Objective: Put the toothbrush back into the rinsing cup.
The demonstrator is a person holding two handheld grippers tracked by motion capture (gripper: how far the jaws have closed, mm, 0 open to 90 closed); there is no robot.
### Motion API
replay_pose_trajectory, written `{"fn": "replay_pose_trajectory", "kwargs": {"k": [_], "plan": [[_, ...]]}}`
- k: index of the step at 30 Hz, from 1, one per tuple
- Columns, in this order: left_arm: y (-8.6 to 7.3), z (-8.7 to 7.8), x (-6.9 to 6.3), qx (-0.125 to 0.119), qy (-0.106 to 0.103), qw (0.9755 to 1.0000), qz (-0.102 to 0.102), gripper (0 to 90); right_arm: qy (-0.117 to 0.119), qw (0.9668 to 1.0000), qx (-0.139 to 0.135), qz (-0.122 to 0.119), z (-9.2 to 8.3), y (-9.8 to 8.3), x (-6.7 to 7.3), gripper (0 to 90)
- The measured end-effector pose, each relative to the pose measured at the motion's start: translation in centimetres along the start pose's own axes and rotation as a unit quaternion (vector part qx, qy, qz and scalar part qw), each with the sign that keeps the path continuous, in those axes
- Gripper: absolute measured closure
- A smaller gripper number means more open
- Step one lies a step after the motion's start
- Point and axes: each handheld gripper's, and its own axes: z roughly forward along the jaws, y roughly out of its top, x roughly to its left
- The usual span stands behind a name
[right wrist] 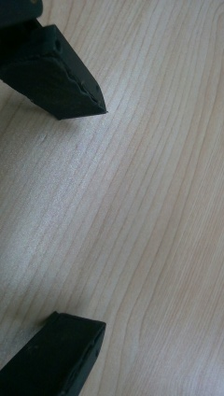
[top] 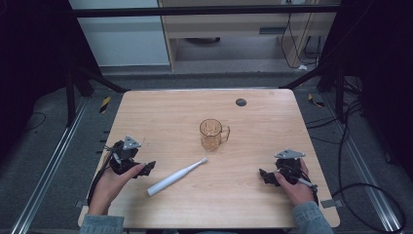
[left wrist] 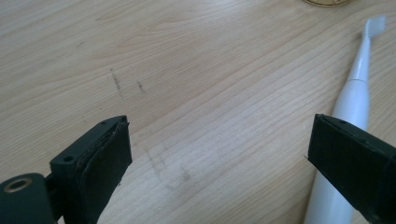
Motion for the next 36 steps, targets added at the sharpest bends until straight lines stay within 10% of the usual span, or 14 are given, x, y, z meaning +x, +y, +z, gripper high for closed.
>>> {"fn": "replay_pose_trajectory", "kwargs": {"k": [17,36], "plan": [[1.0,1.5,-3.3,0.054,-0.030,0.9954,0.073,7.6,-0.001,1.0000,0.000,-0.001,0.0,0.0,0.0,0.4],[1.0,2.4,-4.4,0.074,-0.041,0.9915,0.099,10.7,0.001,1.0000,0.001,-0.001,-0.1,-0.1,0.0,0.4]]}}
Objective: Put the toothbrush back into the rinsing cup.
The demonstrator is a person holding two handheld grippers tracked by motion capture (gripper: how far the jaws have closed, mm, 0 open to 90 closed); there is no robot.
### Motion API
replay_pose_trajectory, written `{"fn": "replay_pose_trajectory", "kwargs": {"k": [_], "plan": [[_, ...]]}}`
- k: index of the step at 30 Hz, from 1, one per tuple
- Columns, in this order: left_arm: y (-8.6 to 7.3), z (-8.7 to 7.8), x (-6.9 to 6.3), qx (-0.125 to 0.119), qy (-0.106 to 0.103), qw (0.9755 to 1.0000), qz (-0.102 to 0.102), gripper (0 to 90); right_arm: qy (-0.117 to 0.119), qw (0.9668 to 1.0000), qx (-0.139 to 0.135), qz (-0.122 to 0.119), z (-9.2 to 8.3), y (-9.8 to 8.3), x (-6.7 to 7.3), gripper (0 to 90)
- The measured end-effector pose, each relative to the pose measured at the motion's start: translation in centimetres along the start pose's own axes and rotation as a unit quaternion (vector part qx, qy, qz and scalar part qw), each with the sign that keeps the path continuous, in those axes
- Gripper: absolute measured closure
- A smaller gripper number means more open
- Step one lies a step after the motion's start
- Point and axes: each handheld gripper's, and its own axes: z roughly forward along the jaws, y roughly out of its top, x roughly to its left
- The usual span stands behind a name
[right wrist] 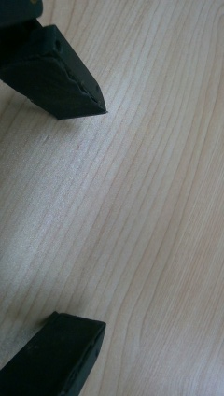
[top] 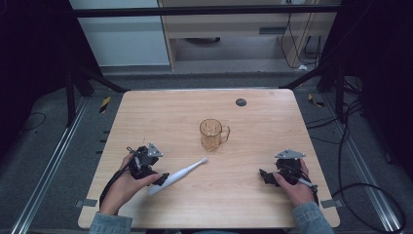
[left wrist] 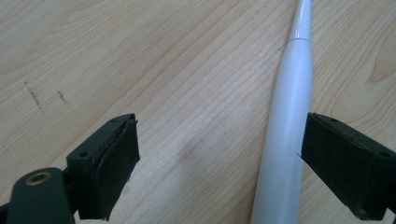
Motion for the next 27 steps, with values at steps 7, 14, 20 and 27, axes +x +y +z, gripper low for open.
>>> {"fn": "replay_pose_trajectory", "kwargs": {"k": [7,14,20,27], "plan": [[0.2,0.1,-0.1,0.002,-0.003,1.0000,0.005,13.5,0.000,1.0000,0.000,0.000,0.0,0.0,0.0,0.4],[0.3,0.3,-0.4,0.009,-0.013,0.9998,0.011,17.0,0.000,1.0000,0.000,0.000,0.0,0.0,0.0,0.4],[0.5,0.4,-0.8,0.010,-0.020,0.9996,0.018,18.7,0.000,1.0000,0.000,0.000,0.0,0.0,0.0,0.4],[0.8,0.8,-1.4,0.020,-0.028,0.9989,0.032,20.9,0.000,1.0000,0.000,0.000,0.0,0.0,0.0,0.4]]}}
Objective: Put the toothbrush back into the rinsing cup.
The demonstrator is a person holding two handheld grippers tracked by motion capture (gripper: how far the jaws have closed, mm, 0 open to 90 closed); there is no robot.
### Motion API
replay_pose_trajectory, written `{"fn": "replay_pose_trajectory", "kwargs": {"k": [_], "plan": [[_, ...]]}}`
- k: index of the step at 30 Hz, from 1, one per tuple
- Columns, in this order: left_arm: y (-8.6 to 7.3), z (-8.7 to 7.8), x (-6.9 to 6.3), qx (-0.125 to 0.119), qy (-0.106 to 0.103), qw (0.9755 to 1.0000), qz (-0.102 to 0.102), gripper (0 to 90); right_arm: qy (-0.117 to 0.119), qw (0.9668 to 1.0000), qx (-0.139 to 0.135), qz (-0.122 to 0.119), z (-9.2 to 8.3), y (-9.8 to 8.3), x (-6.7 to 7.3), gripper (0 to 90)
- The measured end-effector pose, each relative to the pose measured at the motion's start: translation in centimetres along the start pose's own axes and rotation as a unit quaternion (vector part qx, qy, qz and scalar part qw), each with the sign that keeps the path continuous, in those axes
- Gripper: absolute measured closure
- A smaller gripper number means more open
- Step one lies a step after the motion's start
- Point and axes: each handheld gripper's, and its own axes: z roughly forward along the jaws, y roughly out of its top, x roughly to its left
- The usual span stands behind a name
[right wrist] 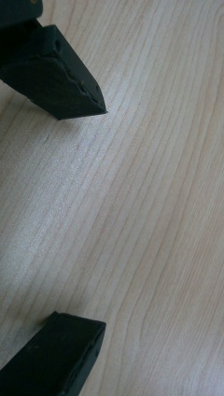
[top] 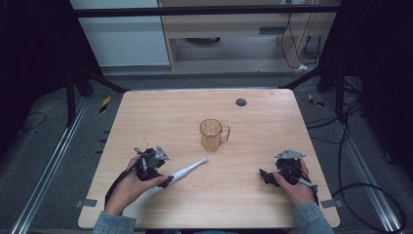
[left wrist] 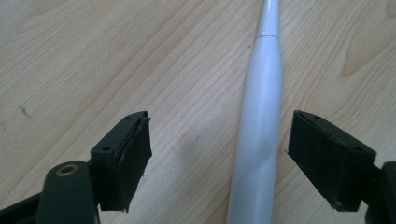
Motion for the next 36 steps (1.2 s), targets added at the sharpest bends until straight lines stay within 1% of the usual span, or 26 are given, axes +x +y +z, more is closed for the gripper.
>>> {"fn": "replay_pose_trajectory", "kwargs": {"k": [1,4,9,10,18,19,21,22,26,30,36], "plan": [[0.1,0.1,-0.1,-0.001,-0.001,1.0000,-0.002,20.9,0.000,1.0000,0.000,0.000,0.0,0.0,0.0,0.4],[0.3,0.4,-0.4,0.003,-0.003,1.0000,0.005,21.5,0.000,1.0000,0.000,0.000,0.0,0.0,0.0,0.4],[0.5,0.5,-0.6,0.002,-0.004,1.0000,0.007,22.6,0.000,1.0000,0.000,0.000,0.0,0.0,0.0,0.4],[0.6,0.5,-0.7,0.005,-0.004,0.9999,0.011,22.6,0.000,1.0000,0.000,0.000,0.0,0.0,0.0,0.4],[1.1,0.8,-1.1,0.010,-0.009,0.9998,0.017,25.9,0.000,1.0000,0.000,0.000,0.0,0.0,0.0,0.4],[1.4,0.9,-1.2,0.015,-0.010,0.9996,0.023,26.6,0.000,1.0000,0.000,0.000,0.0,0.0,0.0,0.4],[1.4,1.0,-1.3,0.016,-0.012,0.9995,0.024,27.2,0.000,1.0000,0.000,0.000,0.0,0.0,0.0,0.4],[1.6,1.0,-1.3,0.020,-0.012,0.9993,0.029,27.8,0.000,1.0000,0.000,0.000,0.0,0.0,0.0,0.4],[2.1,1.1,-1.2,0.026,-0.013,0.9990,0.034,30.7,0.000,1.0000,0.000,0.000,0.0,0.0,0.0,0.4],[2.7,1.1,-0.9,0.039,-0.012,0.9982,0.043,34.0,0.000,1.0000,0.000,0.000,0.0,0.0,0.0,0.4],[3.1,1.2,-1.0,0.037,-0.018,0.9981,0.047,37.2,0.000,1.0000,0.000,0.000,0.0,0.0,0.0,0.3]]}}
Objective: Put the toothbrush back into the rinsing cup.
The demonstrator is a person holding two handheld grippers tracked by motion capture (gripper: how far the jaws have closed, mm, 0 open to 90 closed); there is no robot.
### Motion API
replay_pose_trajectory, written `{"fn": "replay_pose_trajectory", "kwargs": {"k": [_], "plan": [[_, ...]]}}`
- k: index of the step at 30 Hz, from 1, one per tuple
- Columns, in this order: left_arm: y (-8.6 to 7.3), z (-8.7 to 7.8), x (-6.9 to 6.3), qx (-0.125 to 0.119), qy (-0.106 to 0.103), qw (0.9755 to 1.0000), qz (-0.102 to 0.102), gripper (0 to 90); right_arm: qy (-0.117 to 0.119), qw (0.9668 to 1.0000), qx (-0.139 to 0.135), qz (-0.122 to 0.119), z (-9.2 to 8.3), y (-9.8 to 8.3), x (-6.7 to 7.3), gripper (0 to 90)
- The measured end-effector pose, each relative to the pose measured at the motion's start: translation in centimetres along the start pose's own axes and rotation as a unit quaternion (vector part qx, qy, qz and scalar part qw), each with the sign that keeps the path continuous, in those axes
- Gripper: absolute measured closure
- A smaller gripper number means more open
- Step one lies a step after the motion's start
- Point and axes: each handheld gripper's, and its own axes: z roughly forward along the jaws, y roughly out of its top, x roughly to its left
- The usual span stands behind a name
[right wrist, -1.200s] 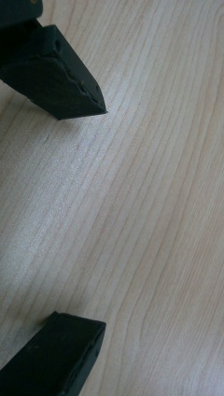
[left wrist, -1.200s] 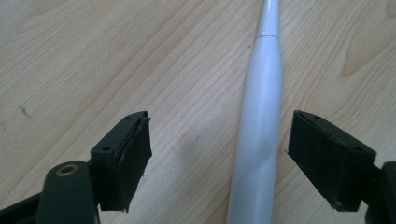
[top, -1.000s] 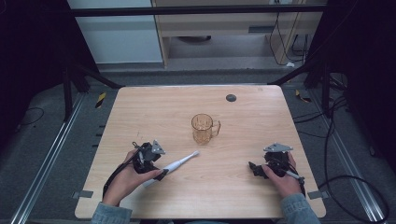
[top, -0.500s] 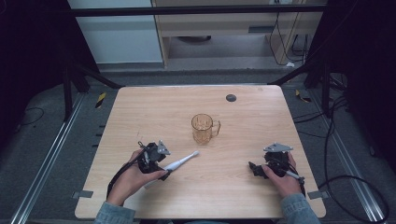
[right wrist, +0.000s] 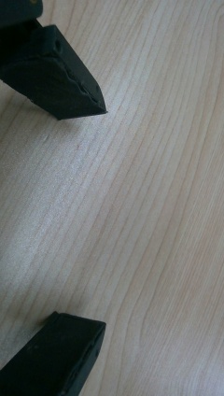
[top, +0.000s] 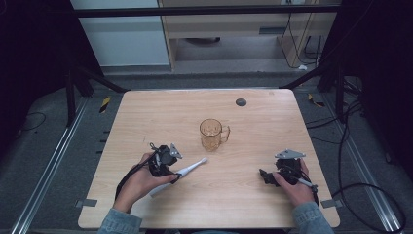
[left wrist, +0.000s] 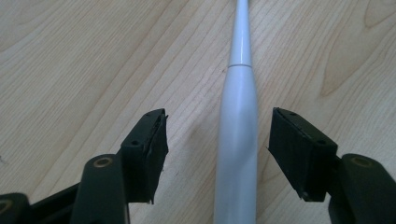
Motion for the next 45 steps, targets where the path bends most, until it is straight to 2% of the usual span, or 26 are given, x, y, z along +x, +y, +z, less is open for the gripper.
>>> {"fn": "replay_pose_trajectory", "kwargs": {"k": [13,30,45], "plan": [[0.5,0.8,-0.2,0.011,-0.007,0.9999,0.005,42.1,0.000,1.0000,0.000,0.000,0.0,0.0,0.0,0.4],[0.4,1.7,-0.2,0.021,-0.020,0.9996,0.007,50.5,0.000,1.0000,0.000,0.000,0.0,0.0,0.0,0.4],[0.3,2.6,-0.2,0.029,-0.030,0.9991,0.009,54.2,0.000,1.0000,0.000,0.000,0.0,0.0,0.0,0.4]]}}
